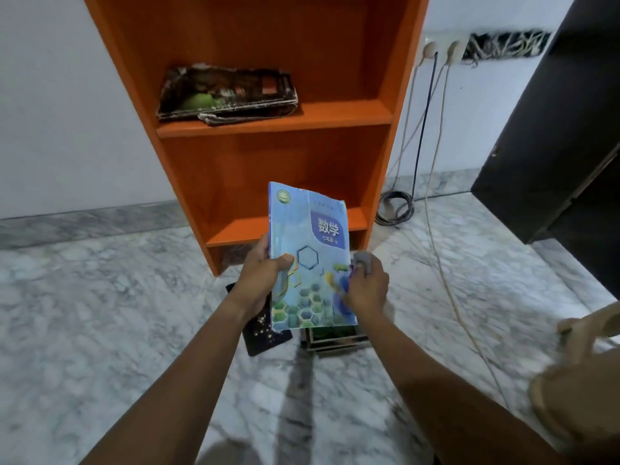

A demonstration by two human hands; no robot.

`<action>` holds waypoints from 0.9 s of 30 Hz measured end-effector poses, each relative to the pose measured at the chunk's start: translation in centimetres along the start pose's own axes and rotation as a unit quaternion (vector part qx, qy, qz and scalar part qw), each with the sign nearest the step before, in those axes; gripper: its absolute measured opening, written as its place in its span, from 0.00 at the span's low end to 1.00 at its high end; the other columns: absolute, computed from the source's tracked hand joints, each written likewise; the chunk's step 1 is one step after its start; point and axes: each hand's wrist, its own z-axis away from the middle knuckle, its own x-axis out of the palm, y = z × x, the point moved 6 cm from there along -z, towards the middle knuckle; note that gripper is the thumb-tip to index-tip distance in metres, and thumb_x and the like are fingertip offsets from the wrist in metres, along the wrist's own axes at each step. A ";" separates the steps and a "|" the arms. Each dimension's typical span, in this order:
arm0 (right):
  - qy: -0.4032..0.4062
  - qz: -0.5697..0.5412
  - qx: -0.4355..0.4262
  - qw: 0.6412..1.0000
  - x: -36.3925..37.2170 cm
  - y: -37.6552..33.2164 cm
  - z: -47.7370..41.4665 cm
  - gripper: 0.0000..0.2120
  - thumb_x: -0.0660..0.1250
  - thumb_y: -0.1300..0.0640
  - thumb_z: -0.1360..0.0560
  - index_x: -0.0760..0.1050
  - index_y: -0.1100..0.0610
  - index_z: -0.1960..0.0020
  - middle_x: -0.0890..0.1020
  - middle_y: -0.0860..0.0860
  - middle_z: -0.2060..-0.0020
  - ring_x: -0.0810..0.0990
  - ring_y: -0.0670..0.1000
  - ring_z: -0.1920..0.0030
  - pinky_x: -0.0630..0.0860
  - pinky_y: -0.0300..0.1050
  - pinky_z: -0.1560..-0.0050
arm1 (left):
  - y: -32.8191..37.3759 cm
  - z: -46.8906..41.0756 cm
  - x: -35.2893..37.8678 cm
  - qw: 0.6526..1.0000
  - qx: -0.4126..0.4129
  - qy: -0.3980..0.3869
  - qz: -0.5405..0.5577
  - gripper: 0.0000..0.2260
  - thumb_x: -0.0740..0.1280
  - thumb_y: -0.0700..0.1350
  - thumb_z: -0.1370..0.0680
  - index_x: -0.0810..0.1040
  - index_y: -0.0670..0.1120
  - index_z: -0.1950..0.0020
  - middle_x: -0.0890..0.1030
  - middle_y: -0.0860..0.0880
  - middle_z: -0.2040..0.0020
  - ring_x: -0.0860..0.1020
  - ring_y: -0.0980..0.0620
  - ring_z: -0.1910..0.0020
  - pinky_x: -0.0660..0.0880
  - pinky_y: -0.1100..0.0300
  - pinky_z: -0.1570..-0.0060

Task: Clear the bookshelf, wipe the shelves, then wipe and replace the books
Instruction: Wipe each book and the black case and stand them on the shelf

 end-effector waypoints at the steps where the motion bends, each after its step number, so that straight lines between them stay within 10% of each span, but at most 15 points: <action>1: -0.001 -0.012 -0.038 0.999 -0.2 -1.9 0.6 0.17 0.59 0.58 0.16 0.72 0.56 0.27 0.76 0.60 0.41 0.76 0.59 0.47 0.71 0.48 0.51 | 0.4 0.1 -0.2 1.000 0.004 0.006 -0.003 0.22 0.64 0.37 0.17 0.70 0.56 0.27 0.81 0.55 0.37 0.82 0.54 0.42 0.81 0.57 0.50; 6: -0.085 0.019 -0.314 0.946 0.5 -11.2 5.8 0.22 0.59 0.57 0.16 0.67 0.51 0.23 0.69 0.54 0.37 0.69 0.45 0.46 0.68 0.40 0.49 | 2.1 1.1 0.1 0.998 0.034 0.044 -0.012 0.23 0.65 0.34 0.19 0.73 0.53 0.28 0.84 0.53 0.40 0.83 0.53 0.45 0.80 0.62 0.57; 11: -0.101 0.019 -0.330 0.938 1.9 -10.7 8.9 0.22 0.60 0.55 0.18 0.69 0.49 0.24 0.68 0.50 0.39 0.72 0.45 0.44 0.74 0.39 0.47 | 3.1 1.6 0.2 0.997 0.049 0.057 0.019 0.20 0.64 0.33 0.19 0.75 0.51 0.31 0.85 0.50 0.42 0.85 0.49 0.46 0.83 0.53 0.52; 16: -0.130 -0.040 -0.234 0.963 1.1 -8.5 7.2 0.19 0.57 0.54 0.16 0.70 0.50 0.26 0.73 0.52 0.36 0.74 0.48 0.39 0.72 0.41 0.41 | 4.5 1.7 -0.7 0.997 0.052 0.048 0.040 0.20 0.63 0.35 0.17 0.73 0.53 0.28 0.85 0.51 0.41 0.85 0.46 0.45 0.82 0.47 0.48; 20: -0.153 -0.207 0.042 0.966 -0.6 -5.8 3.5 0.12 0.61 0.62 0.17 0.78 0.56 0.37 0.81 0.57 0.49 0.80 0.55 0.48 0.79 0.42 0.54 | 6.3 2.0 -1.6 0.996 0.046 0.013 0.077 0.19 0.62 0.36 0.16 0.74 0.59 0.34 0.85 0.53 0.41 0.84 0.46 0.43 0.81 0.46 0.46; 23: -0.241 -0.329 0.182 0.895 -1.2 -5.1 2.5 0.14 0.64 0.50 0.18 0.82 0.55 0.39 0.84 0.57 0.40 0.85 0.58 0.48 0.83 0.53 0.47 | 6.8 2.0 -2.5 0.993 0.044 0.006 0.113 0.19 0.61 0.37 0.16 0.73 0.59 0.32 0.83 0.51 0.37 0.83 0.45 0.41 0.80 0.44 0.45; 25: -0.318 -0.444 0.226 0.806 -1.2 -7.0 3.5 0.23 0.57 0.43 0.17 0.80 0.57 0.35 0.82 0.61 0.37 0.87 0.56 0.57 0.85 0.51 0.59 | 6.7 1.9 -2.7 0.989 0.041 -0.002 0.145 0.20 0.60 0.37 0.16 0.72 0.56 0.29 0.82 0.49 0.35 0.82 0.43 0.39 0.79 0.42 0.42; 27: -0.350 -0.455 0.197 0.795 -1.6 -9.0 3.7 0.23 0.61 0.39 0.20 0.81 0.55 0.38 0.83 0.60 0.39 0.87 0.55 0.56 0.85 0.48 0.63 | 6.3 1.6 -2.4 0.989 0.032 -0.010 0.141 0.21 0.60 0.37 0.16 0.70 0.56 0.26 0.81 0.50 0.34 0.82 0.44 0.38 0.78 0.43 0.41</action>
